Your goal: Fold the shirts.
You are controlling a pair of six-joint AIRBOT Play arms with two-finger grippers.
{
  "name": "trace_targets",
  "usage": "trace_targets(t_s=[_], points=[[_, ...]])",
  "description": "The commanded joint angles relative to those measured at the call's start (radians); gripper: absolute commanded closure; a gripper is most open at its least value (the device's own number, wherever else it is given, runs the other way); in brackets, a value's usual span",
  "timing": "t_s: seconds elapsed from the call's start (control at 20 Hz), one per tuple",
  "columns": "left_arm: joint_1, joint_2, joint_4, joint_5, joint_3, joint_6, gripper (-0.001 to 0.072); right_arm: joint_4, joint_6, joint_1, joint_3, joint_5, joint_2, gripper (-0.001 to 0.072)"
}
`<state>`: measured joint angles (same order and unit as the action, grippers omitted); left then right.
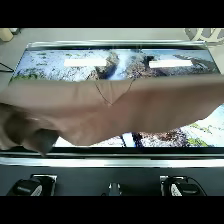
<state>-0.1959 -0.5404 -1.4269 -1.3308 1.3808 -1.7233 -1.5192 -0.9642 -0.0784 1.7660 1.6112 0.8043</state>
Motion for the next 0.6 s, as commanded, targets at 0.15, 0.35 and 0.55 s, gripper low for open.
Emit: trace_targets(t_s=[0.15, 0.35, 0.55], points=[[0.002, -0.227, -0.003, 0.293, -0.372, -0.024, 0.0686, 0.011, -0.046, -0.001, -0.289, -0.178, 0.351, 0.0691], [0.001, -0.532, 0.048, 0.490, -0.382, -0.024, 0.0685, 0.075, -0.086, -0.001, -0.303, -0.386, 0.629, 0.0691], [0.001, -0.755, 0.060, 0.564, -0.279, -0.024, 0.0683, 0.187, -0.210, -0.001, -0.303, -0.480, 0.779, 0.0689]])
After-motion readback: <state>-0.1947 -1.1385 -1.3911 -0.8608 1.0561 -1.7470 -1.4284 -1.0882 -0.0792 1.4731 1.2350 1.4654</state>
